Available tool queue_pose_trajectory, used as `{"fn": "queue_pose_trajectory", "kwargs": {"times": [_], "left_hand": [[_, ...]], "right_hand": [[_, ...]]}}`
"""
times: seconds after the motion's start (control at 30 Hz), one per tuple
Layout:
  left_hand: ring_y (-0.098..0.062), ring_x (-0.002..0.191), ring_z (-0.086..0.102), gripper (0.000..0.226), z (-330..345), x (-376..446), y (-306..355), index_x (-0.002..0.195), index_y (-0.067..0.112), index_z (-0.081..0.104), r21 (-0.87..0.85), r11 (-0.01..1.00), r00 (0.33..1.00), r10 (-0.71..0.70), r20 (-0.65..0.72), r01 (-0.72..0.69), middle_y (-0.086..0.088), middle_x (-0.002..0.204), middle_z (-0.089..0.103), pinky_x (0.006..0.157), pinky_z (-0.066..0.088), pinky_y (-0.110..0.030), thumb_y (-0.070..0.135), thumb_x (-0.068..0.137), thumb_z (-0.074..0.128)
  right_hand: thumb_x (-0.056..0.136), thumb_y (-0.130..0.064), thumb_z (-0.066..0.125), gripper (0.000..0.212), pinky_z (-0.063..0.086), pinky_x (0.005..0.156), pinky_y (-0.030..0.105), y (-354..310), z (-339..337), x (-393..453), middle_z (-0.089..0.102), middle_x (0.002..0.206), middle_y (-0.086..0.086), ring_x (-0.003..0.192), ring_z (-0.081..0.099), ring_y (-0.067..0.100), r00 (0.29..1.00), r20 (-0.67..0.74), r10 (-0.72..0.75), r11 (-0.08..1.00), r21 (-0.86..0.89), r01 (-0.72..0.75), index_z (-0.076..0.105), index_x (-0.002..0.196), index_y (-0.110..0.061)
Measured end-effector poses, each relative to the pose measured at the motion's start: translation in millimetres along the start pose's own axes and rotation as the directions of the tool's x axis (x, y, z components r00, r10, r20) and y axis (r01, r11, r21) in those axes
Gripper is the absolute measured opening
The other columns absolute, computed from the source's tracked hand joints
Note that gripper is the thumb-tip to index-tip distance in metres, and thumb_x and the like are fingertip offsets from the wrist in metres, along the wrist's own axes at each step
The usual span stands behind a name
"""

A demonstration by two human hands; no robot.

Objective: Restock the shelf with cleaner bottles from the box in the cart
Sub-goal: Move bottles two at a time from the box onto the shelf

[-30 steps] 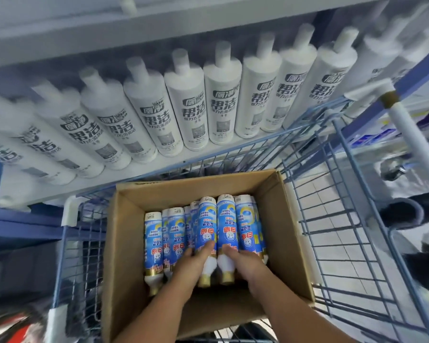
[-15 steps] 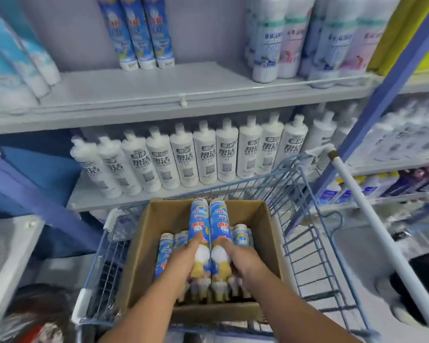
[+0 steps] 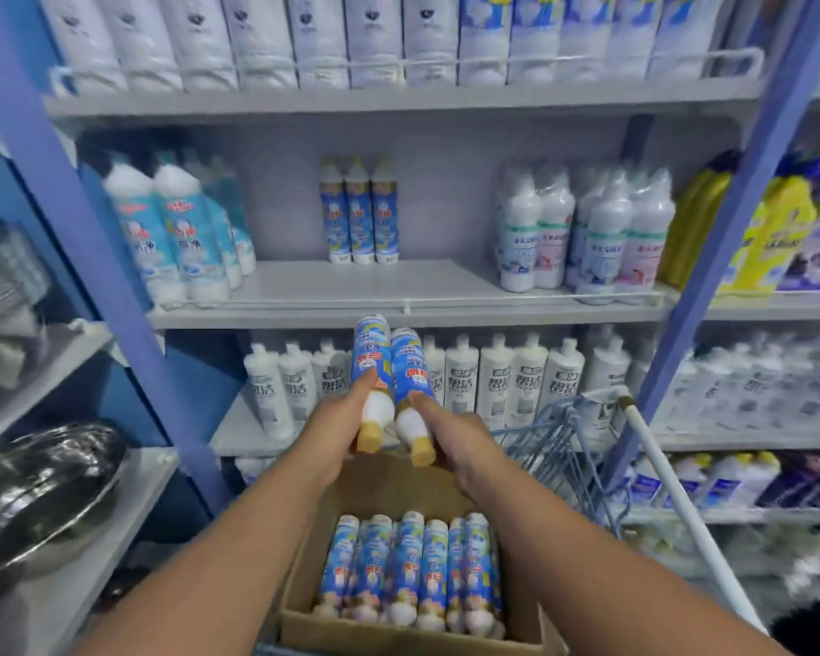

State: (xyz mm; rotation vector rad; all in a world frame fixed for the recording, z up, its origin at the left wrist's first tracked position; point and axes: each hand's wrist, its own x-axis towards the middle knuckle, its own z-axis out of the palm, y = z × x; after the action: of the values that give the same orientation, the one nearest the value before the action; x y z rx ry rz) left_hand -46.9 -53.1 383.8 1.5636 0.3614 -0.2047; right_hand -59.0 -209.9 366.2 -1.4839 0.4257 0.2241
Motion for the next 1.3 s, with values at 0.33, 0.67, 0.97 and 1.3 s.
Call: {"fn": "queue_pose_trajectory", "kwargs": {"times": [0.33,0.67,0.97,1.3], "left_hand": [[-0.021,0.073,0.072,0.056,-33.2,39.4,99.6,0.102,0.015,0.072,0.009,0.992,0.992,0.127,0.018,-0.128,-0.006,0.085,0.078,0.059,0.054,-0.030,0.065,0.079,0.067],[-0.022,0.054,0.059,0.055,-56.8,145.5,126.1,0.095,0.014,0.073,0.043,0.998,0.995,0.043,0.090,-0.047,-0.007,0.062,0.068,0.057,0.042,-0.028,0.066,0.081,0.063],[-0.026,0.056,0.058,0.054,-56.0,205.7,140.4,0.095,0.010,0.068,0.081,0.996,0.986,-0.040,0.164,0.027,-0.011,0.059,0.062,0.045,0.037,-0.024,0.062,0.086,0.060],[-0.026,0.046,0.057,0.062,-50.6,216.0,144.1,0.104,0.003,0.062,0.346,0.938,0.992,-0.047,0.116,0.004,-0.023,0.074,0.073,0.044,0.044,-0.024,0.061,0.089,0.050]], "right_hand": [[0.074,-0.049,0.082,0.061,0.063,0.066,0.039,-90.9,46.6,30.8,0.078,0.091,0.012,0.075,0.076,0.026,0.992,-0.005,-0.130,0.987,0.091,0.130,0.066,0.111,-0.003],[0.066,-0.050,0.083,0.060,0.062,0.077,0.047,-122.5,99.0,106.0,0.078,0.085,0.013,0.077,0.077,0.028,0.986,-0.138,-0.096,0.992,0.069,0.106,0.071,0.101,-0.003],[0.073,-0.046,0.082,0.055,0.063,0.063,0.039,-147.2,119.3,142.7,0.076,0.084,0.018,0.062,0.072,0.027,0.977,-0.212,-0.031,0.998,0.052,0.043,0.068,0.102,-0.001],[0.086,-0.061,0.055,0.056,0.058,0.063,0.031,-178.8,106.4,157.0,0.073,0.070,0.010,0.062,0.072,0.027,0.988,-0.147,-0.051,0.885,-0.466,-0.024,0.066,0.094,-0.006]]}}
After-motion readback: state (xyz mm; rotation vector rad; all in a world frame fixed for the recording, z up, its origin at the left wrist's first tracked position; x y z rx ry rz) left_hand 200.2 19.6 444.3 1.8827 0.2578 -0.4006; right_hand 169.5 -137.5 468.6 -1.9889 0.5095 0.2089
